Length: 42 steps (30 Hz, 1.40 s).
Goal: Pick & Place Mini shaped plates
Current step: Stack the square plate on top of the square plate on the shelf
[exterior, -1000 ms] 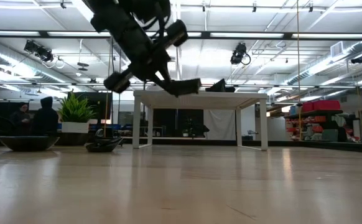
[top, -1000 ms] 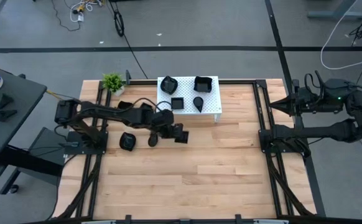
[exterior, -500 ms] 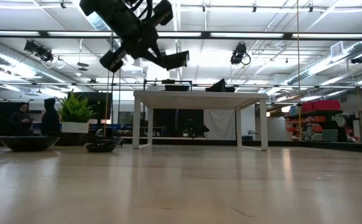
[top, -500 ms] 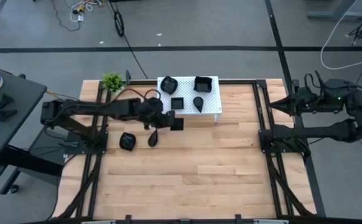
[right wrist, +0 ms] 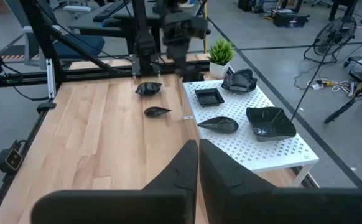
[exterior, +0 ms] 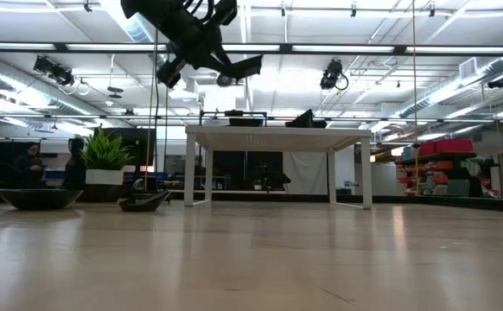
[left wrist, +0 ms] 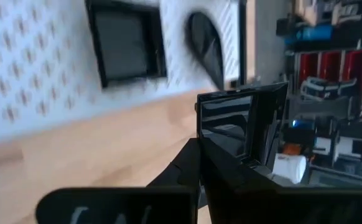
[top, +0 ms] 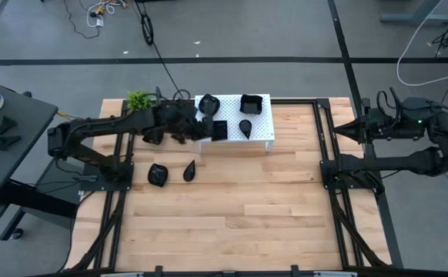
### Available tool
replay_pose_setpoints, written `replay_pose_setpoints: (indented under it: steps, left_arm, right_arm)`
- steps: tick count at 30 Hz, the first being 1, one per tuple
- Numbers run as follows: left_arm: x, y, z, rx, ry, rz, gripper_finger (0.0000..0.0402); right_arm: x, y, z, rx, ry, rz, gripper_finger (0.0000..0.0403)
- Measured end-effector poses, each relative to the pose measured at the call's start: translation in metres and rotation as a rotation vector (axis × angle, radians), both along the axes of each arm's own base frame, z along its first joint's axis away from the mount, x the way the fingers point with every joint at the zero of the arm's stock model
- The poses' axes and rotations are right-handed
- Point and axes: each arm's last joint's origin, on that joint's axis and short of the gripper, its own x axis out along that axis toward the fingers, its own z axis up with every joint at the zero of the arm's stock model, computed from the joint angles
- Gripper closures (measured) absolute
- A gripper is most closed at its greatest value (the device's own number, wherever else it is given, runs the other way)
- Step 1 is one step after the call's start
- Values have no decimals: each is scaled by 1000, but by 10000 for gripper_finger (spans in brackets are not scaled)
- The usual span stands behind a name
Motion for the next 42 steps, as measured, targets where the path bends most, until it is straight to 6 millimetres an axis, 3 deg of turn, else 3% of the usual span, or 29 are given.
replay_pose_setpoints:
  steps: [5, 9, 22, 34, 42]
  left_arm:
    - [-6, 17, 12, 30, 20, 34, 388]
    - [-4, 27, 8, 13, 59, 36, 388]
    - [16, 54, 3, -4, 138, -40, 388]
    - [23, 63, -18, -58, 209, -51, 388]
    - [23, 63, -19, -61, 215, -50, 388]
  right_arm:
    - [0, 0, 0, 0, 0, 0, 383]
    - [0, 0, 0, 0, 0, 0, 383]
    - [0, 0, 0, 0, 0, 0, 383]
    - [0, 0, 0, 0, 0, 0, 383]
    - [0, 0, 0, 0, 0, 0, 383]
